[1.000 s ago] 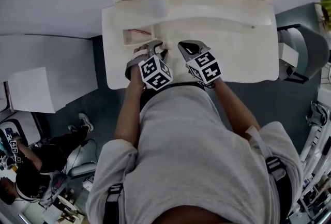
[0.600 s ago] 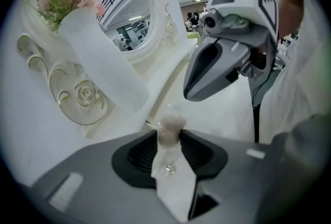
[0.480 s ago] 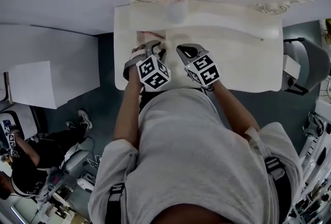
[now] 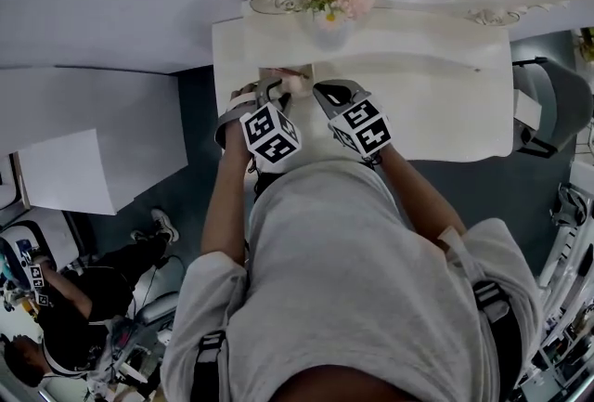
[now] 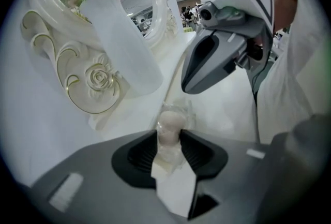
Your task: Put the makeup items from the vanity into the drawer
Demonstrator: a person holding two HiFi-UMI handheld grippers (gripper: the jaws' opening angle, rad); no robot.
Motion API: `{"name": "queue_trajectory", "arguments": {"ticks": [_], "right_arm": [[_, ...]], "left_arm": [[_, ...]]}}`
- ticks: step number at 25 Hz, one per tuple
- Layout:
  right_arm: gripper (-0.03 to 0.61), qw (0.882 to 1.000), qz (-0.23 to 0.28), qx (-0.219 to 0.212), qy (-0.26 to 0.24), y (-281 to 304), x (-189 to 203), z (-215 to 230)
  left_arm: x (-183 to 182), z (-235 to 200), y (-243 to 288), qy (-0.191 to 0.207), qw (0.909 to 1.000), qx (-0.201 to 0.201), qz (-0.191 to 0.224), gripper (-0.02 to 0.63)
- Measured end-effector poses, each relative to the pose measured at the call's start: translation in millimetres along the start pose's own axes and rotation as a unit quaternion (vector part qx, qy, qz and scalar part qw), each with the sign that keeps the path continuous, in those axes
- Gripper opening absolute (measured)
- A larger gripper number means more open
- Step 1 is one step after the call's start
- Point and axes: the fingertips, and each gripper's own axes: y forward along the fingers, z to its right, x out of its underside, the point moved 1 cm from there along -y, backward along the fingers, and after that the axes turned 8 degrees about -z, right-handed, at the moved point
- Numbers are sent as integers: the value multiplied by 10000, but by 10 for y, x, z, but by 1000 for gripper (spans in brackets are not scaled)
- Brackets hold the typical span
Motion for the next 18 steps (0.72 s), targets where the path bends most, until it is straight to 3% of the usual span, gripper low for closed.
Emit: {"name": "queue_trajectory", "arguments": {"ticks": [6, 18], "right_arm": [[0, 9998, -2, 97, 184, 182, -125, -69], [0, 9986, -91, 260, 452, 330, -99, 76]], "left_arm": [[143, -86, 89, 318, 9992, 230, -36, 143], [238, -128, 328, 541, 9962, 673, -147, 144]]}}
